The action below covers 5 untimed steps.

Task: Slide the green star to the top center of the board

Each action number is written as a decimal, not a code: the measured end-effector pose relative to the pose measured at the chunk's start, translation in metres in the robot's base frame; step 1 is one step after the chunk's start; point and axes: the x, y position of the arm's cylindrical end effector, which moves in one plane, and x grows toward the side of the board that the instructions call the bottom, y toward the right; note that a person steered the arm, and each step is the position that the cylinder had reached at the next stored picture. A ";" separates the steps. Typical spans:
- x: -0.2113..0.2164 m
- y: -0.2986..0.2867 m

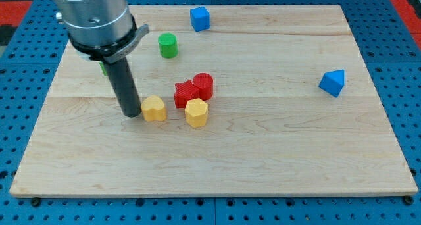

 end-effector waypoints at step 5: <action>-0.058 -0.064</action>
